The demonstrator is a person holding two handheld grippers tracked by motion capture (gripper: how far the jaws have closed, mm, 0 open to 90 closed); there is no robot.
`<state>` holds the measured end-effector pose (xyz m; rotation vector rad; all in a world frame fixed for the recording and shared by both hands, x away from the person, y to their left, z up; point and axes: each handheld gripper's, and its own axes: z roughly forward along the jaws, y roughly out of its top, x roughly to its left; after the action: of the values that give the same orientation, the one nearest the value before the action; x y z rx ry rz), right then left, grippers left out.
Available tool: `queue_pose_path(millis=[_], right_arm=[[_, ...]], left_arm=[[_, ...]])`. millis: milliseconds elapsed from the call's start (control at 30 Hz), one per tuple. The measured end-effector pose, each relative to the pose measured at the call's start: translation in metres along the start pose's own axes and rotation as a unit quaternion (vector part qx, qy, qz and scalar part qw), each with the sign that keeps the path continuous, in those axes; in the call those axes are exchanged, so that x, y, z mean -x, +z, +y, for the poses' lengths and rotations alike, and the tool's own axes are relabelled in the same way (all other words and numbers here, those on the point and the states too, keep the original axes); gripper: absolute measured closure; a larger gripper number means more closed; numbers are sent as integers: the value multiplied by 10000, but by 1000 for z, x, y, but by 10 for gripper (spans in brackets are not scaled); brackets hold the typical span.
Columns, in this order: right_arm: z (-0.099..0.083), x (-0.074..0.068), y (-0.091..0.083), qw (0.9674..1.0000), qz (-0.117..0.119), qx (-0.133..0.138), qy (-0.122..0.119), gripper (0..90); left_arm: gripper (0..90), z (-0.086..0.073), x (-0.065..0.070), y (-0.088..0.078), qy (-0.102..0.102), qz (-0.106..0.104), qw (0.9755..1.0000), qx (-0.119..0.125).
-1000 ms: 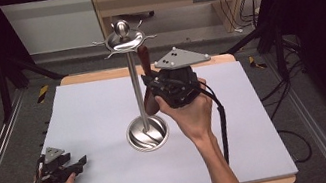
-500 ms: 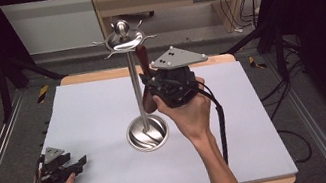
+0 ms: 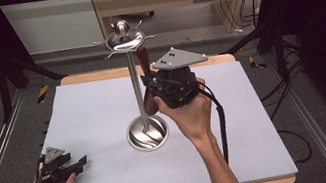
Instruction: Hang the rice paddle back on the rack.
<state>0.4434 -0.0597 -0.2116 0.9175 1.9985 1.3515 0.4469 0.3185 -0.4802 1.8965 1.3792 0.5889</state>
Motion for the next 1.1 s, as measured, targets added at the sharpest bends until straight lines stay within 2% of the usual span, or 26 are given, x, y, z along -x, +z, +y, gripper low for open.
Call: queue_pose_path(millis=[167,367,700,1100], right_arm=[[1,-1,1,9999,-68,-88,38,788],[-3,-1,2,9999,9,-132,26,788],[0,-3,4,9999,-33,-140,0,788],[6,-3,14,9995,-110,-308,25,787]], left_arm=[[339,0,0,-1,-11,-4,10000,20],[339,0,0,0,-7,-11,10000,13],[340,0,0,-1,-10,-6,10000,19],[340,0,-1,-1,-5,-3,10000,18]])
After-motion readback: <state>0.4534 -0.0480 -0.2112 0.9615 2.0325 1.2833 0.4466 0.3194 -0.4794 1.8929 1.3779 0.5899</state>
